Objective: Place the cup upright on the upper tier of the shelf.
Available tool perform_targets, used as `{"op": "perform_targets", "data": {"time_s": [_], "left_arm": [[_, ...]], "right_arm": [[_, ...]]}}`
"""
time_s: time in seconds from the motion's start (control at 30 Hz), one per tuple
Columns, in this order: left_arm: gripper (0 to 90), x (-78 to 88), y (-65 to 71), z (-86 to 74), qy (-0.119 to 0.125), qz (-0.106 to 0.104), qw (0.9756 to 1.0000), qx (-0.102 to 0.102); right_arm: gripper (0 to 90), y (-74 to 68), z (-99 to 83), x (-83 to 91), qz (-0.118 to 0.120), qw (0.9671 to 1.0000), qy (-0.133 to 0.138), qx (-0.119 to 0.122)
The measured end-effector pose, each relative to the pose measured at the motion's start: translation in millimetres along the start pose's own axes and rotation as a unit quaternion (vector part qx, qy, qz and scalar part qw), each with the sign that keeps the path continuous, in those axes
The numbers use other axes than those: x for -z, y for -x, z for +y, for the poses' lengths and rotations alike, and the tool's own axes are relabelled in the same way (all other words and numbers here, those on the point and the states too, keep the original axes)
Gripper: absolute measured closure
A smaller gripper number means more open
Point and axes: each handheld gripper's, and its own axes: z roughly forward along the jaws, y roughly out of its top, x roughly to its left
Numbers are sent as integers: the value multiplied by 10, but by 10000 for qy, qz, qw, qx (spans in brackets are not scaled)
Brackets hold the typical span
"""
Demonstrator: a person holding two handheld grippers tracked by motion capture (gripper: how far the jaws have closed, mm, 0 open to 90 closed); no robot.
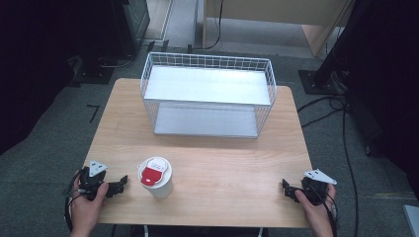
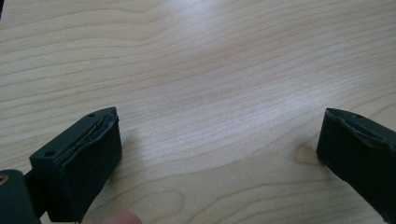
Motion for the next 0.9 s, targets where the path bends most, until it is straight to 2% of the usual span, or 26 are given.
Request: {"op": "perform_targets", "data": {"time_s": [0.1, 0.13, 0.2, 0.23, 0.27, 0.3, 0.33, 0.4, 0.43, 0.47, 0.5, 0.53, 0.6, 0.63, 0.67, 0.7, 0.73, 0.8, 0.83, 0.87, 0.9], "left_arm": [[4, 22, 5, -18, 31, -2, 10000, -81], [4, 39, 7, -24, 83, 11, 9999, -90], [4, 84, 7, -32, 252, -96, 9996, -96], [4, 84, 7, -32, 252, -96, 9996, -96], [4, 129, 17, -45, 471, -381, 9981, -65], [4, 149, 27, -51, 579, -537, 9968, -106], [4, 149, 27, -51, 579, -537, 9968, -106], [4, 194, 61, -62, 795, -956, 9922, -132], [4, 197, 85, -67, 866, -1082, 9903, -89], [4, 197, 85, -67, 866, -1082, 9903, -89], [5, 204, 136, -67, 914, -1242, 9879, -173], [4, 204, 136, -67, 914, -1242, 9879, -173], [4, 217, 202, -71, 969, -1420, 9848, -232], [4, 217, 202, -71, 969, -1420, 9848, -232], [4, 241, 240, -80, 1074, -1541, 9819, -231], [4, 241, 240, -80, 1074, -1541, 9819, -231], [4, 270, 278, -85, 1205, -1671, 9781, -302], [4, 294, 316, -79, 1325, -1781, 9745, -335], [4, 294, 316, -79, 1325, -1781, 9745, -335], [4, 313, 351, -74, 1417, -1905, 9706, -386], [4, 316, 365, -72, 1436, -1941, 9696, -387]], "right_arm": [[38, -1, 0, 0, 10, 10000, 1, 3], [38, -2, 0, 0, 16, 10000, -2, 2], [38, -2, 0, -1, 23, 10000, 5, 11], [38, -3, 0, -1, 23, 10000, 4, 11], [38, -2, 0, -1, 23, 10000, 5, 12], [38, -2, 0, -1, 23, 10000, 5, 12], [38, -2, 0, -1, 23, 10000, 5, 12], [38, -2, 0, -2, 32, 10000, 6, 23], [38, -3, 0, -2, 37, 10000, 6, 22], [38, -3, 0, -2, 37, 10000, 6, 22], [38, -3, 0, -1, 45, 10000, 0, 27], [38, -3, 0, -1, 45, 10000, 0, 27], [38, -4, 0, -1, 45, 10000, 0, 27], [38, -4, 0, -1, 45, 10000, 0, 27], [38, -4, 0, -1, 46, 10000, 0, 26], [38, -4, 0, -1, 44, 10000, 2, 28], [38, -4, 0, -1, 45, 10000, 1, 28], [38, -3, 0, -1, 43, 10000, 3, 32], [38, -3, 0, -1, 43, 10000, 3, 32], [38, -3, 0, -1, 41, 10000, 2, 32], [38, -3, 0, -1, 41, 10000, 2, 32]]}}
